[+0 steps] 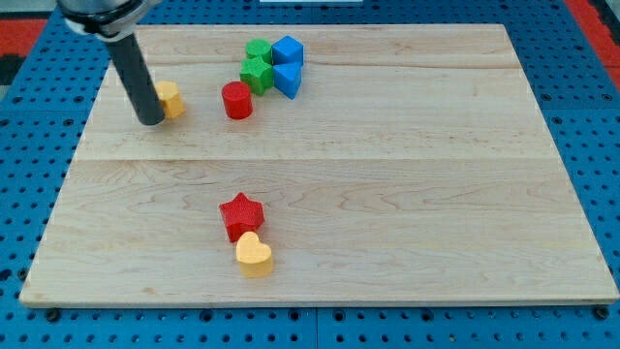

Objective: Move the red star diagonally left of the yellow heart

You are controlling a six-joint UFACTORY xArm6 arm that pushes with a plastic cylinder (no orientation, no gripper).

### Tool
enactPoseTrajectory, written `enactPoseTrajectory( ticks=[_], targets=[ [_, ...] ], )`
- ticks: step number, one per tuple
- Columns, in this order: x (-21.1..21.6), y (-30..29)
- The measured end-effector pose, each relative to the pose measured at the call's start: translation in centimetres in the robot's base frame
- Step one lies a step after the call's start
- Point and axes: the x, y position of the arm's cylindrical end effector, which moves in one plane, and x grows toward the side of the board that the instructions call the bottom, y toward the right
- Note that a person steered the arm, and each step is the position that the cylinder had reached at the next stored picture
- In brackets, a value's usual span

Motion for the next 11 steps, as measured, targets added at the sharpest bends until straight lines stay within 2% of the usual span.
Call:
enactPoseTrajectory(
  ticks=[1, 2, 3, 4, 6, 7, 8, 9, 10, 11],
  targets=[
    [-2.2, -0.7],
    [-3.3, -4.3],
    [-3.9, -0.6],
    [-4.0, -0.7],
    [2.9, -0.3],
    [6.8, 2.8],
    [9.0, 13.7],
    [11.4, 20.0],
    [16.6, 20.3],
    [17.0, 17.1]
  ],
)
